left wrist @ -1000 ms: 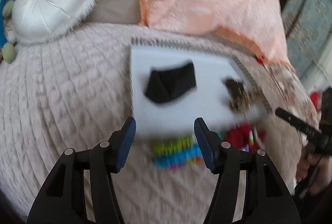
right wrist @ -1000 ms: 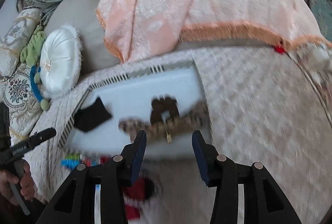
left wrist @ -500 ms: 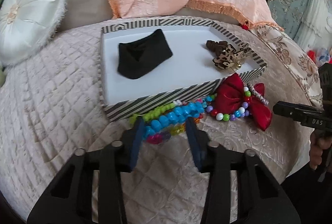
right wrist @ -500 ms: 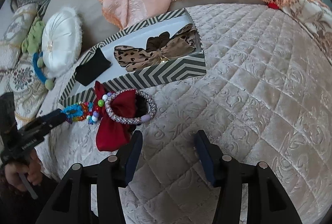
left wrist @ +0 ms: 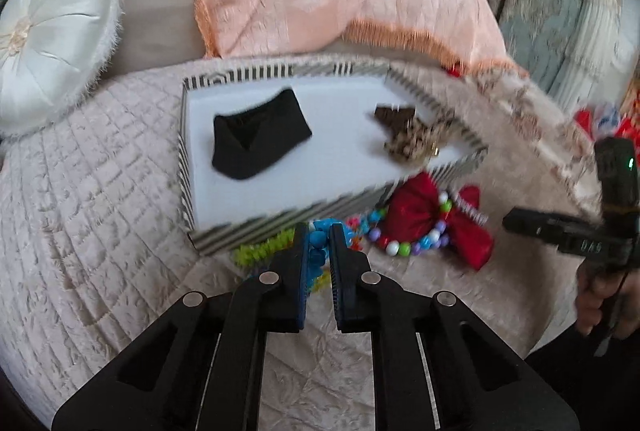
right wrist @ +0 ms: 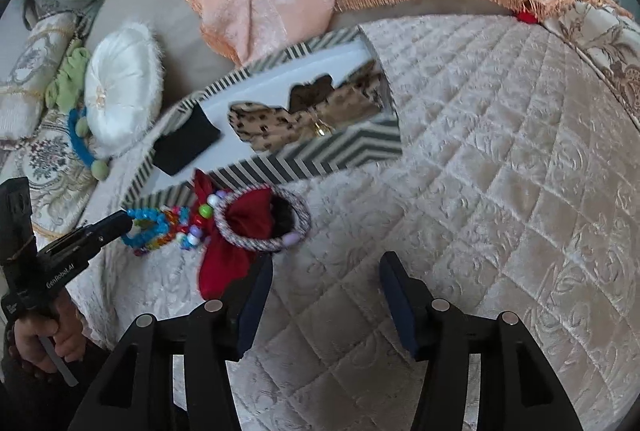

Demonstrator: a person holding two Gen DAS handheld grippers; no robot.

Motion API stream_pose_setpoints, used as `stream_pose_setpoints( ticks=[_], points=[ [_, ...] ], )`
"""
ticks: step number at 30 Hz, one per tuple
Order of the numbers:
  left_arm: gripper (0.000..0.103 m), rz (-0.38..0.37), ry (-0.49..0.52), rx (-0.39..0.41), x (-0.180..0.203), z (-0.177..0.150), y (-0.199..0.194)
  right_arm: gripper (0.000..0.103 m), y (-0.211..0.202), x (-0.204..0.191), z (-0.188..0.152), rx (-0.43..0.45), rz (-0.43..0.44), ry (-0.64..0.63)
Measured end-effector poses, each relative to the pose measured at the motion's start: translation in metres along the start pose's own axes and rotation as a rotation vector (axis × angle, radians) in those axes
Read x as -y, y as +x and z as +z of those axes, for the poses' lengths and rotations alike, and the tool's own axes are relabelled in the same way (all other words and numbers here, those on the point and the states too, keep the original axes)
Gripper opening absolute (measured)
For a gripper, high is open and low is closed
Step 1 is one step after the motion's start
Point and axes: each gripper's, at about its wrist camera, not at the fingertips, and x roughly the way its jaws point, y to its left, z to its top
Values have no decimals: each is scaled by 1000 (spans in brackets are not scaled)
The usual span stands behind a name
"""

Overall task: Organize jewelry
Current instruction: 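Grasp the blue bead bracelet with the left tool while the right tool grasps the beaded hair tie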

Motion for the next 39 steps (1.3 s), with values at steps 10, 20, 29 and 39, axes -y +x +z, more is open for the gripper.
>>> stream_pose_setpoints(
  ticks=[10, 20, 29, 39],
  points=[
    [9, -16, -121, 72, -14, 10, -16, 53, -4, -65, -8, 36, 172, -311],
    [9, -8, -140, 60, -14, 11, -13, 45, 2, -58, -2, 43, 111, -232],
    [9, 2, -147, 41, -17, 10, -8, 15, 32, -64, 6, -20, 43, -319],
    [9, 10, -132, 39, -14, 9, -7, 10, -20, -44, 14, 118, 92, -239]
  ],
)
